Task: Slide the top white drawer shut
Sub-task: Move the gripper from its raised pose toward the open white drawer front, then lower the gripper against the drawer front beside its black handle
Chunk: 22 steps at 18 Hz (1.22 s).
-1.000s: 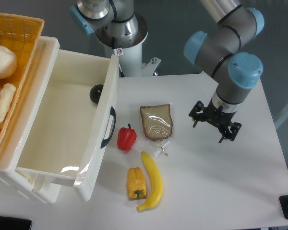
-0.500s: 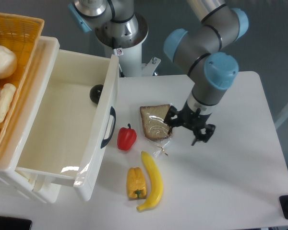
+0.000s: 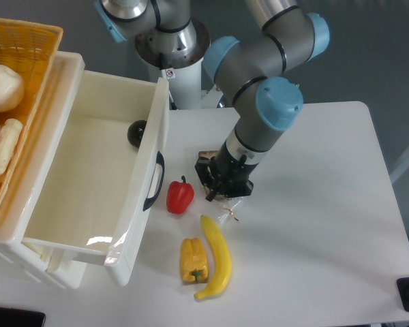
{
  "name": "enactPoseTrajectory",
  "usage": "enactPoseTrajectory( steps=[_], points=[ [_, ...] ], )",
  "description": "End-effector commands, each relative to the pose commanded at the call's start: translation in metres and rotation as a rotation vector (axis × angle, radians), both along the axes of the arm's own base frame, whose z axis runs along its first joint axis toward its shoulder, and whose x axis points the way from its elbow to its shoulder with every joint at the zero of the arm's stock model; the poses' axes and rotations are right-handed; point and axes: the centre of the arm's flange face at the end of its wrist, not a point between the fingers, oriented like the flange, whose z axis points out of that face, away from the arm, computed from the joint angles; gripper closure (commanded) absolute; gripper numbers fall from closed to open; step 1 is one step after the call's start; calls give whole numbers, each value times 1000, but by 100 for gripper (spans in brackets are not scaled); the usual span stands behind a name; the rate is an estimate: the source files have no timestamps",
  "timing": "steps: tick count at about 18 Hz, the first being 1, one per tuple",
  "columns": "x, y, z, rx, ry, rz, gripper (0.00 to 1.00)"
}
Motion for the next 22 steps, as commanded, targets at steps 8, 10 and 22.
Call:
enactPoseTrajectory(
  steps=[8,10,22],
  points=[
    [25,11,12,47,-79,-14,100],
    [32,11,13,40,-95,-21,100],
    [56,16,28,52,-117,-47,100]
  ],
)
